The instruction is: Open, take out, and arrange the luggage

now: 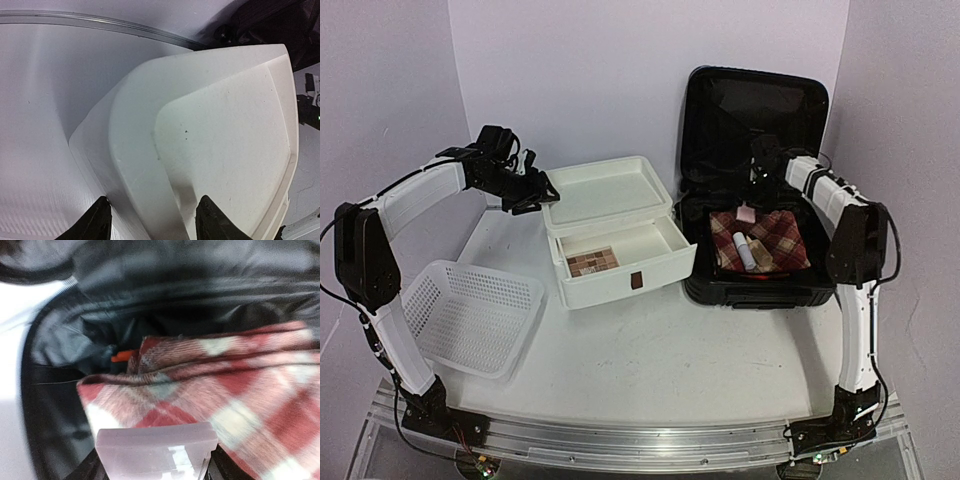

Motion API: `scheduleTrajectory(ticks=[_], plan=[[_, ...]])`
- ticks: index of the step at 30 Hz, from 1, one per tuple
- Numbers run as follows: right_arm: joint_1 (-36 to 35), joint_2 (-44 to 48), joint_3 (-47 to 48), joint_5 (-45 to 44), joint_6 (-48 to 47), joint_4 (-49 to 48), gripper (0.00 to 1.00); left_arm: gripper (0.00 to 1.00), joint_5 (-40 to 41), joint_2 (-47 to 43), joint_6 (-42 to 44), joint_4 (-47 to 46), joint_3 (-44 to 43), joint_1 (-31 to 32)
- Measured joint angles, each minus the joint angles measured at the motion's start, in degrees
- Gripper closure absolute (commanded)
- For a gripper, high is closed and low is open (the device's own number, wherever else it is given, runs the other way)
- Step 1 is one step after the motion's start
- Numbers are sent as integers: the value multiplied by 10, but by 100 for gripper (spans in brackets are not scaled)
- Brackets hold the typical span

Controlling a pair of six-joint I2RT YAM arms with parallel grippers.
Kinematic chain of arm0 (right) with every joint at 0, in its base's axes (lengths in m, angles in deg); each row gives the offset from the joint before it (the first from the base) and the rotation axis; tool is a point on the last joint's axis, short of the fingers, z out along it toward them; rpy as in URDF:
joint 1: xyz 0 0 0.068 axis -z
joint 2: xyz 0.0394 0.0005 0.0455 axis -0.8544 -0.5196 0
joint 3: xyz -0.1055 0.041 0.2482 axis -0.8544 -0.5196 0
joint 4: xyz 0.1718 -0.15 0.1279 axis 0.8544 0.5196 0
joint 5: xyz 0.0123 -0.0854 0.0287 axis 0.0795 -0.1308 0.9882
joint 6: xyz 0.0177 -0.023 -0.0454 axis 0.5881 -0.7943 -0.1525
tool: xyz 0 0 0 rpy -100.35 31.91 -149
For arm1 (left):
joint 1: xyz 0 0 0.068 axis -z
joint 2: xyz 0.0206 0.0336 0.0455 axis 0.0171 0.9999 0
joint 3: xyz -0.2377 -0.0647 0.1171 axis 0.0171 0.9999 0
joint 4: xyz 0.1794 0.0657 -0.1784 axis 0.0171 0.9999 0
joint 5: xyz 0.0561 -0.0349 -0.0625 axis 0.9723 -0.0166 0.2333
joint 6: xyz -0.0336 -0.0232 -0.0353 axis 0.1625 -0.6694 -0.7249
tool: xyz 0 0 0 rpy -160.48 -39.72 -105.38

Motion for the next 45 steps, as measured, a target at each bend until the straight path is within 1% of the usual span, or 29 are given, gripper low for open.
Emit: scheduleTrajectory(ticks=[4,5,9,12,14,17,21,23,26,32,39,41,45], plan=[[17,106,-67,42,3,-41,70,43,0,0,0,0,0,0],[20,114,-71,46,3,-44,71,43,0,0,0,0,0,0],[25,206,-155,137,27,-110,72,43,0,0,0,0,0,0],[7,263,-229,212,48,-152,72,43,0,0,0,0,0,0],[-18,287,-263,243,50,-165,72,43,0,0,0,0,0,0],[-94,316,-302,273,40,-172,71,43,0,0,0,0,0,0],[-216,336,-311,293,18,-173,71,43,0,0,0,0,0,0],[-262,340,-308,294,11,-172,71,43,0,0,0,0,0,0],[-297,334,-291,279,4,-163,71,43,0,0,0,0,0,0],[-343,275,-217,182,-26,-134,71,43,0,0,-1,0,0,0],[-372,207,-166,66,-65,-78,70,43,0,0,-1,0,0,0],[-376,200,-165,36,-79,-60,67,43,0,0,-1,0,0,0],[-377,198,-165,-11,-96,-47,65,43,-2,0,0,0,0,0]])
